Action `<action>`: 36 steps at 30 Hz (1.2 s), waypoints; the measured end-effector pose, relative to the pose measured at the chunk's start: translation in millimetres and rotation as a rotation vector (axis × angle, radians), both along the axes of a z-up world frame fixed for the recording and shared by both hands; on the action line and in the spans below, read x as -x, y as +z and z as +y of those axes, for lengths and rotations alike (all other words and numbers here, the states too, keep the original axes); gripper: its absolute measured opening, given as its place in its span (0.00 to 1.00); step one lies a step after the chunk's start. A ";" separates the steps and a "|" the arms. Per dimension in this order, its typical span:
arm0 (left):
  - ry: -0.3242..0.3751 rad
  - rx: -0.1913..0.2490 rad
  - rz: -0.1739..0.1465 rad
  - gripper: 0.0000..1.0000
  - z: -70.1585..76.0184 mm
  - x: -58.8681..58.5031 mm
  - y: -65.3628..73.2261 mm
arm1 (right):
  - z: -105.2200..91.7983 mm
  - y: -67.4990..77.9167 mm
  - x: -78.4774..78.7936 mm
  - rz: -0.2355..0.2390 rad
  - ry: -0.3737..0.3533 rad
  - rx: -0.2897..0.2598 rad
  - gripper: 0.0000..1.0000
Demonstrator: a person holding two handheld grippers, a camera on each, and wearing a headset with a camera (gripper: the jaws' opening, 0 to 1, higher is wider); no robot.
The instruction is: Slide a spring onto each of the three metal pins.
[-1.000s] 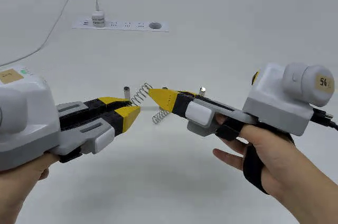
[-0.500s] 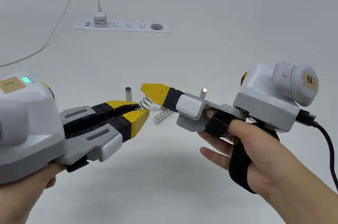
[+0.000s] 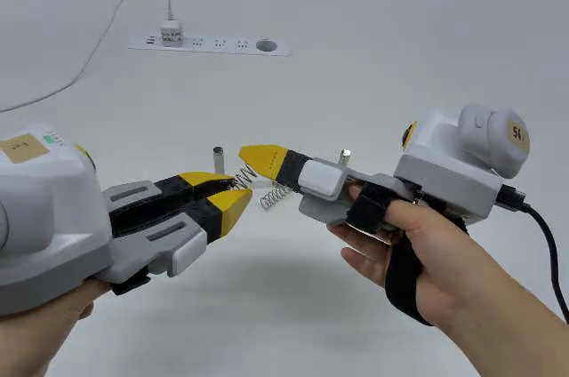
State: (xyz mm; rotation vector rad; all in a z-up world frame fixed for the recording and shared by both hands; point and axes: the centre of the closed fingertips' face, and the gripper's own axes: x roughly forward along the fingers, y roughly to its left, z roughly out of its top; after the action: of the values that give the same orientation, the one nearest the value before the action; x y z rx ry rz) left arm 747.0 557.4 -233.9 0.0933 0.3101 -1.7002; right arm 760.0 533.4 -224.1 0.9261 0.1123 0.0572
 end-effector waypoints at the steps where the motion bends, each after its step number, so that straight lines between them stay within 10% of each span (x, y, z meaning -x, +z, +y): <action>1: 0.002 -0.006 -0.006 0.10 -0.1 -0.2 -0.9 | 0.0 -0.5 -0.1 0.002 0.002 0.004 0.12; 9: 0.022 -0.068 -0.038 0.12 0.1 -3.2 -9.6 | 4.3 -0.2 -2.5 0.001 0.018 0.081 0.11; 12: 0.035 -0.137 -0.124 0.17 4.2 -10.3 -23.2 | -0.3 2.3 -3.2 -0.001 0.007 0.171 0.11; 18: 0.033 -0.161 -0.150 0.27 7.6 -9.6 -30.3 | -7.8 4.9 -6.1 0.002 0.011 0.286 0.11; 25: 0.036 -0.172 -0.142 0.39 9.7 -9.5 -33.6 | -10.1 6.7 -9.6 0.020 0.004 0.370 0.11; 36: 0.051 -0.182 -0.116 0.59 10.8 -11.2 -39.1 | -11.1 1.4 -21.2 0.064 0.058 0.656 0.11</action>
State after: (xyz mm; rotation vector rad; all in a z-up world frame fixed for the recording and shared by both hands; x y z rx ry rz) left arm 758.1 568.1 -273.0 0.3148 0.3760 -1.6069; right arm 781.3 522.3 -222.7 0.2693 0.2025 0.0403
